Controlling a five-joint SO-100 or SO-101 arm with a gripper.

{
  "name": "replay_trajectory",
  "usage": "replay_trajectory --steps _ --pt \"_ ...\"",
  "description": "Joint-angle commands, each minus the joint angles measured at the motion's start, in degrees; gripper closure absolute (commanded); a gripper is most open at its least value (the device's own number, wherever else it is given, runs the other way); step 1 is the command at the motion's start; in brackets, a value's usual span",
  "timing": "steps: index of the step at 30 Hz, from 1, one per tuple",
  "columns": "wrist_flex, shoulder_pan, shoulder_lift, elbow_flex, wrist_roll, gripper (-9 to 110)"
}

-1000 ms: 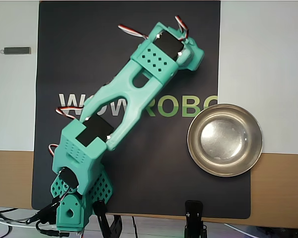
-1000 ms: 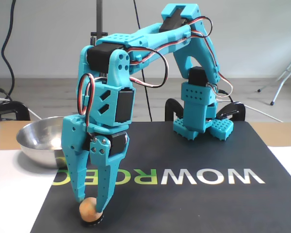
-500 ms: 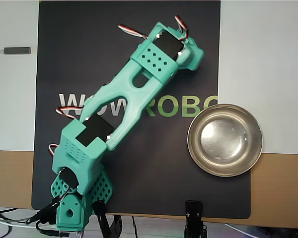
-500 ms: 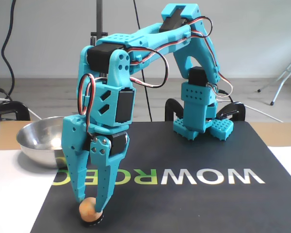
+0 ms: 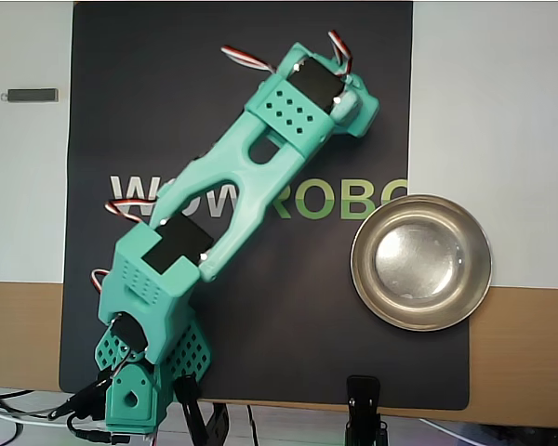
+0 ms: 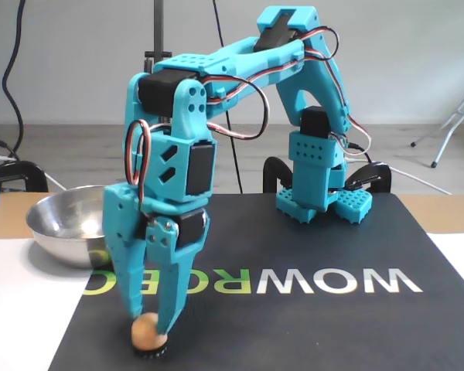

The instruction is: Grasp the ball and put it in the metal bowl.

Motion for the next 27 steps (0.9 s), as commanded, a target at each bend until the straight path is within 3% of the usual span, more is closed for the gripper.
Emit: replay_trajectory --steps 1,27 --pt "1.8 -0.3 3.6 -0.3 0.3 74" --pt "2.6 0.0 8.4 -0.6 2.0 73"
